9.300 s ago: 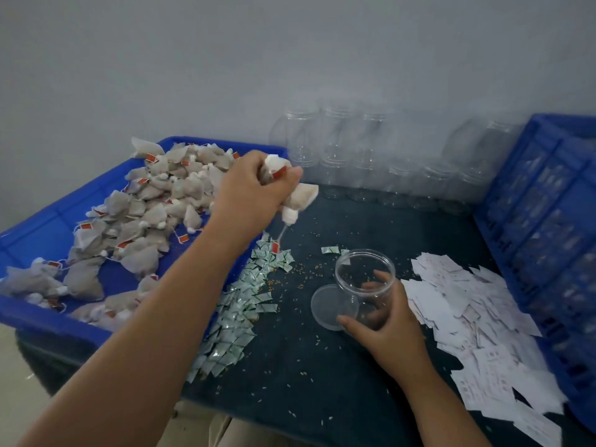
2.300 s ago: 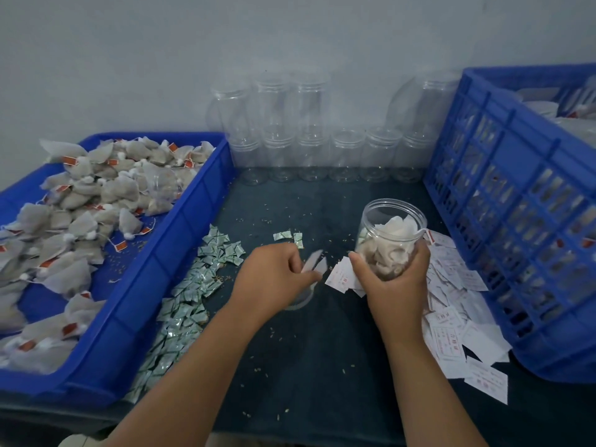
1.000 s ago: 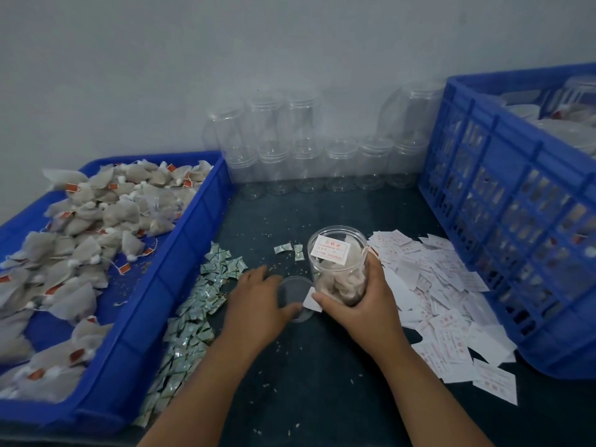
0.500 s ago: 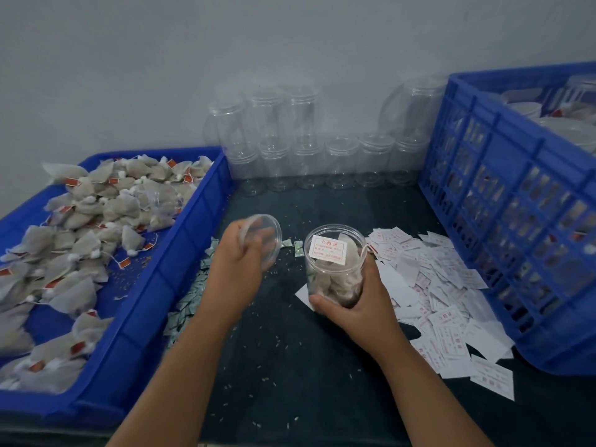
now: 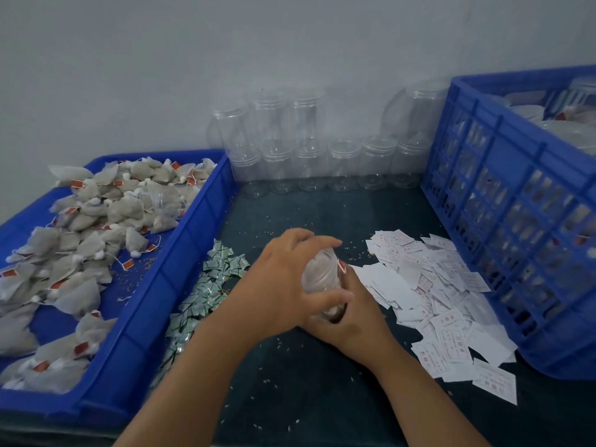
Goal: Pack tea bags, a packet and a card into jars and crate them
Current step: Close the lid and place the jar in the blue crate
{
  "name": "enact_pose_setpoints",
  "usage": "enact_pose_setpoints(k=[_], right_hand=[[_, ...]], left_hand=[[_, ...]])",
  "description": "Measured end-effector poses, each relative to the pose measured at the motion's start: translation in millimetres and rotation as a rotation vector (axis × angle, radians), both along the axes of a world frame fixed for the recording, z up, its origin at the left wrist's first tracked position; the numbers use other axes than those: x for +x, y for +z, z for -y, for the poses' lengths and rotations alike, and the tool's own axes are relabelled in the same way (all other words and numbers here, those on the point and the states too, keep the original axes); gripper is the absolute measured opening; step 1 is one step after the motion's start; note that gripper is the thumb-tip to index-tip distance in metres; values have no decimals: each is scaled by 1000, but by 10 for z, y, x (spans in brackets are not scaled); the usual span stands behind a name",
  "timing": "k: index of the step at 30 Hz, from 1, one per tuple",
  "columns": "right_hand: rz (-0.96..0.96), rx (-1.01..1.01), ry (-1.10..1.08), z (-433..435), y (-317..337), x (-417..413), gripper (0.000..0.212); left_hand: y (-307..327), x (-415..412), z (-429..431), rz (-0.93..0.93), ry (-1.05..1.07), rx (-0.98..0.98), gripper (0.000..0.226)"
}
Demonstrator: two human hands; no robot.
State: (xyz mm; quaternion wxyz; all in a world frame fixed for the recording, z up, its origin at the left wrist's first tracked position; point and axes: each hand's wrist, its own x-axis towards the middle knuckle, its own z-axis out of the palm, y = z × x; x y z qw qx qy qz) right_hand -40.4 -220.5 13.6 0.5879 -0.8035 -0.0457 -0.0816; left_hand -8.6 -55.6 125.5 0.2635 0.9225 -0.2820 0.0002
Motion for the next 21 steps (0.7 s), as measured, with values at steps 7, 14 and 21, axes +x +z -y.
enact_pose_setpoints(k=[7, 14, 21], right_hand=[[38, -12, -12, 13, 24, -11, 79], [99, -44, -29, -31, 80, -18, 65], [78, -41, -74, -3, -2, -3, 82]], left_hand=[[39, -23, 87, 45, 53, -3, 59], [-33, -89, 305, 143, 295, -97, 19], [81, -16, 260, 2, 328, -249, 22]])
